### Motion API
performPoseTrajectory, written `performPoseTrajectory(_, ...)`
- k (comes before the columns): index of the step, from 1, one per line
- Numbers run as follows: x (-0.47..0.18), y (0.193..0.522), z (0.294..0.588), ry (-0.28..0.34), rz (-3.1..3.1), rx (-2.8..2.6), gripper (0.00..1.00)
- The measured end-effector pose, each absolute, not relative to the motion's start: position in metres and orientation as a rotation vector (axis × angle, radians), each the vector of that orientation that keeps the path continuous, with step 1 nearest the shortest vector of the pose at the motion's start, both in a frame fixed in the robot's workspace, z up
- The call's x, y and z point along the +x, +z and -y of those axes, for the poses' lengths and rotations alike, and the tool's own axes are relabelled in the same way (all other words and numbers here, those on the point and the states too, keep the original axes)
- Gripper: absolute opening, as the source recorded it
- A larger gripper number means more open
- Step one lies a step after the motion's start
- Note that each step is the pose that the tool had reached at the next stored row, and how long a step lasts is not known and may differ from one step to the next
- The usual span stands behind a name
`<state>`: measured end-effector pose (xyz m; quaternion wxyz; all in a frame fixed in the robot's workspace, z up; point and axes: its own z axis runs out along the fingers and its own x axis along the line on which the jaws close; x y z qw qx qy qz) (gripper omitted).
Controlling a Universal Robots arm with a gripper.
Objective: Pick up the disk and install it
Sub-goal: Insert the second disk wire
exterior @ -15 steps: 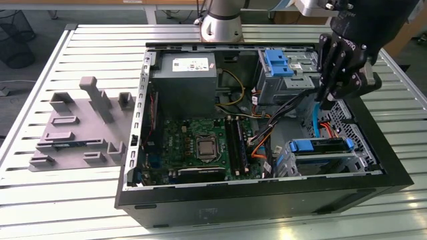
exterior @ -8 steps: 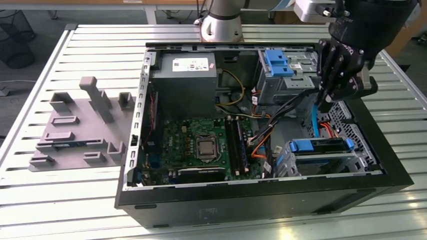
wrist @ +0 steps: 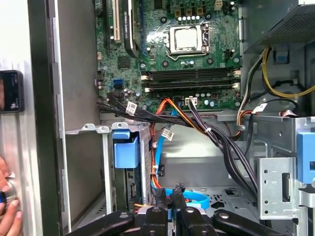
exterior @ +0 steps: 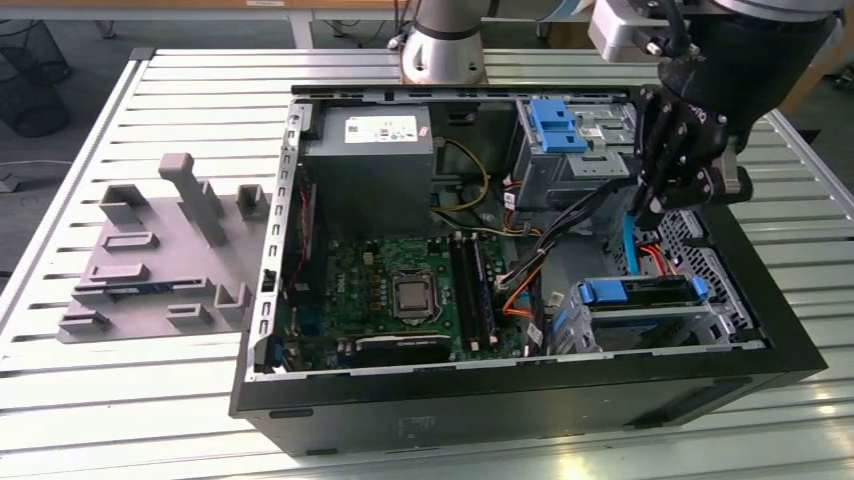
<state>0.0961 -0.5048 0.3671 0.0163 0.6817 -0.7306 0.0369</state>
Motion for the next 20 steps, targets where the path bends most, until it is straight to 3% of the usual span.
performPoseTrajectory(3,0.096,0.3666,0.5079,0.086,2.286,2.132,0.17)
performPoseTrajectory(20,0.0961,0.3666,0.5134,0.086,2.285,2.132,0.17)
